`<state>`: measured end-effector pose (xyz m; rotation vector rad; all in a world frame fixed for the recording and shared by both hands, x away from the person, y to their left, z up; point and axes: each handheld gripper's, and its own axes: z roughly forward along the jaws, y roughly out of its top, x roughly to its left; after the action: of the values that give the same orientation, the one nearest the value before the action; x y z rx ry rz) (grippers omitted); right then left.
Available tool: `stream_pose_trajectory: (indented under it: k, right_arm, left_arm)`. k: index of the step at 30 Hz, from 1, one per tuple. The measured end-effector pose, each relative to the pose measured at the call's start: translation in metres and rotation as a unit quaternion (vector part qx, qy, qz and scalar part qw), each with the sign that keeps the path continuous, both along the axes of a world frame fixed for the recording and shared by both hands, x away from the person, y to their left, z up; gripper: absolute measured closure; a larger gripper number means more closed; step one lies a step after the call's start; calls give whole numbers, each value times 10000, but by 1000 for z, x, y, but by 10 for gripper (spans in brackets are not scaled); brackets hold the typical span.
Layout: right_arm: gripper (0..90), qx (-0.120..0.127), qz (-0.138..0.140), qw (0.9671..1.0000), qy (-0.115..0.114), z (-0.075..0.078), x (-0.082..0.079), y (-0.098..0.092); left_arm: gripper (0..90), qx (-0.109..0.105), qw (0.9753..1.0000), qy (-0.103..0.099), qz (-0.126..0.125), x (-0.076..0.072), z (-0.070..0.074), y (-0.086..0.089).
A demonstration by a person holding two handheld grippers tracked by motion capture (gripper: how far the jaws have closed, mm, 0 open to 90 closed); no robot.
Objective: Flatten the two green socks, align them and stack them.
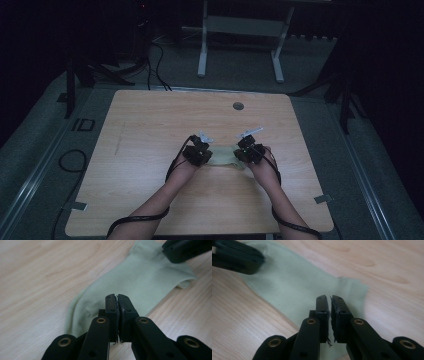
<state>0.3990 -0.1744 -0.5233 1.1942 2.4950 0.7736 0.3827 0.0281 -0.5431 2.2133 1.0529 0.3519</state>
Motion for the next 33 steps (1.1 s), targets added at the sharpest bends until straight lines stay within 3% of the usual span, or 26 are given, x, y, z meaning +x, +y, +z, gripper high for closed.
stream_pose_trajectory:
  k: [3,5,8,18,24,33]
  right_arm:
    - [841,-164,71,9998,84,-11,1,4]
    - [840,-201,102,9997,135,-18,1,4]
    - [838,-61,115,9998,156,-19,-1,1]
    - [837,-145,274,9995,-30,-21,-15,5]
    - [835,-112,359,9993,-74,-22,-24,8]
    - [805,-28,383,9992,-77,-23,-25,15]
  left_arm:
    - [872,65,10000,62,39,1,-10,0]
    - [888,-24,9999,82,63,-1,-12,4]
    - [888,-76,9999,84,102,-7,-12,8]
    - [887,-204,9997,114,69,-26,-14,20]
    - [887,-178,9998,54,37,-36,-15,25]
    - [885,-366,9992,107,130,-39,-17,37]
